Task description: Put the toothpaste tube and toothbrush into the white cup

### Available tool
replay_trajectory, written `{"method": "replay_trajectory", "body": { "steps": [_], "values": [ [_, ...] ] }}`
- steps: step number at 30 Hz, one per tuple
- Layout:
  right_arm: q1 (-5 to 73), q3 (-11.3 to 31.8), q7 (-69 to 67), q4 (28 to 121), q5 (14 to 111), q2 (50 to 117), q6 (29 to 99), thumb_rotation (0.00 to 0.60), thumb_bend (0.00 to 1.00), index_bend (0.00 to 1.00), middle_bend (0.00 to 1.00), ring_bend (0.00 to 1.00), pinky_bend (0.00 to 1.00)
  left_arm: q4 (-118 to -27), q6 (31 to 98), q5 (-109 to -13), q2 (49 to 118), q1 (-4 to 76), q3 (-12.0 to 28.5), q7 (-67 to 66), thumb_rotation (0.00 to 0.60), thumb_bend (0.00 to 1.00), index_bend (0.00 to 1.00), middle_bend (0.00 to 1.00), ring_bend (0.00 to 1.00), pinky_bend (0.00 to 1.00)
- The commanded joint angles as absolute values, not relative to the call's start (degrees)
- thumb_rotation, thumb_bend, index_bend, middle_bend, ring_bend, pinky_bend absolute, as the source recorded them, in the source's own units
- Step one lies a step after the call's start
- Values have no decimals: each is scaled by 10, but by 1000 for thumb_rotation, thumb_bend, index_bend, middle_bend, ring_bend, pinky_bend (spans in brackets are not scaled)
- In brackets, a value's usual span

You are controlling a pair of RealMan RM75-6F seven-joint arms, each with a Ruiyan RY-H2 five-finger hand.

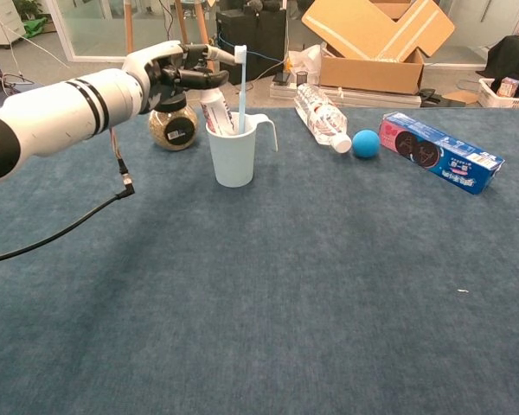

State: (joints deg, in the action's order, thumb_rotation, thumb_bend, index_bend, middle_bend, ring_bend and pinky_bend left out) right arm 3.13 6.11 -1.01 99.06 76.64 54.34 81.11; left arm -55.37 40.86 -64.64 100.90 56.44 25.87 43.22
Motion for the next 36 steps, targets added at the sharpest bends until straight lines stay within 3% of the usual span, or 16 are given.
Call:
{"method": "replay_trajectory", "body": {
  "steps": [1, 20, 28, 36],
  "values": [
    [31, 61, -10, 991, 767, 543, 811, 600, 139, 166, 133, 178, 540, -556, 409, -649, 1008, 562, 258, 435, 600, 418, 230, 0, 0, 0],
    [32, 60, -6, 991, 767, 544, 809, 600, 139, 166, 133, 178, 540, -564, 410, -658, 999, 555, 258, 447, 600, 418, 353, 0, 0, 0],
    [33, 59, -5, 991, 768, 545, 809, 600, 140, 166, 133, 178, 540, -579, 422, -664, 982, 546, 254, 434, 600, 418, 21, 0, 0, 0],
    [34, 58, -1, 991, 768, 546, 807, 600, 139, 166, 133, 178, 540, -617, 428, -661, 951, 530, 249, 411, 600, 418, 0, 0, 0, 0]
  ]
}}
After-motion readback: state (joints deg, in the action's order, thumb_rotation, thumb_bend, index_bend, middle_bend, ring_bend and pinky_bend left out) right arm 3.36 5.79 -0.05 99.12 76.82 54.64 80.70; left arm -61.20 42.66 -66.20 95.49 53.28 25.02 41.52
